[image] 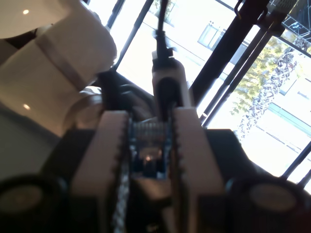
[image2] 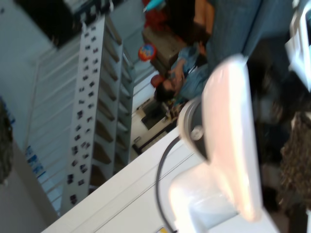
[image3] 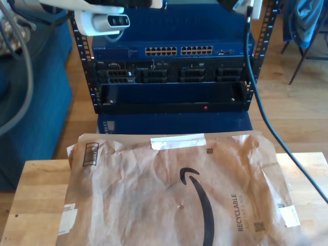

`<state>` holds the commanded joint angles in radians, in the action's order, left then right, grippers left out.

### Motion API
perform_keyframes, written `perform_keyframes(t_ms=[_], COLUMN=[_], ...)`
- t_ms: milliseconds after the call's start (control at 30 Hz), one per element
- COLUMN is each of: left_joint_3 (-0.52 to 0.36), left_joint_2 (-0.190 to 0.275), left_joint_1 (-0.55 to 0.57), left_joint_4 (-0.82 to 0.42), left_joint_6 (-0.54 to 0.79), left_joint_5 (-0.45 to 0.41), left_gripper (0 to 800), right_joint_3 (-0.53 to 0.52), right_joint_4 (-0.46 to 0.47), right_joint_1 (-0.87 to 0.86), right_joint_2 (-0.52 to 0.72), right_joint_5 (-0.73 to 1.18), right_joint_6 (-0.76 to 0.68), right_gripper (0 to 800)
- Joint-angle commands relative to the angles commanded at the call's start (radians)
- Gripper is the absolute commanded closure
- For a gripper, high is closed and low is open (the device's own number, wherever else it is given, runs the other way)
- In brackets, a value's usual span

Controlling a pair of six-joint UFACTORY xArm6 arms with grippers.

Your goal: Grab the cable and plug it in

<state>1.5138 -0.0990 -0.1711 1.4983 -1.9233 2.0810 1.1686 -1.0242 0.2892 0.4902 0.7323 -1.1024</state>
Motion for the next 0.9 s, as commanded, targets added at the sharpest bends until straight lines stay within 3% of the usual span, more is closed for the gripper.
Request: perform_keyframes(t_ms=[433,667,767,900], left_joint_3=[0.014,0.014,0.014,0.014], left_joint_2=[0.000,-0.002,-0.003,-0.003], left_joint_1=[-0.008,-0.031,-0.049,-0.052], left_joint_4=[0.000,-0.008,-0.008,-0.003], left_joint_6=[0.000,0.000,0.000,0.000], left_joint_5=[-0.002,-0.077,-0.094,-0.091], left_gripper=[770,770,770,770], right_joint_3=[0.038,0.038,0.023,-0.074], right_joint_4=[-0.008,-0.005,-0.005,-0.003], right_joint_1=[-0.055,-0.048,-0.023,0.026], right_joint_2=[0.005,0.078,0.098,0.132], right_joint_5=[0.002,0.012,0.035,0.046], right_joint_6=[-0.006,-0.026,-0.028,-0.028], right_gripper=[28,44,43,43])
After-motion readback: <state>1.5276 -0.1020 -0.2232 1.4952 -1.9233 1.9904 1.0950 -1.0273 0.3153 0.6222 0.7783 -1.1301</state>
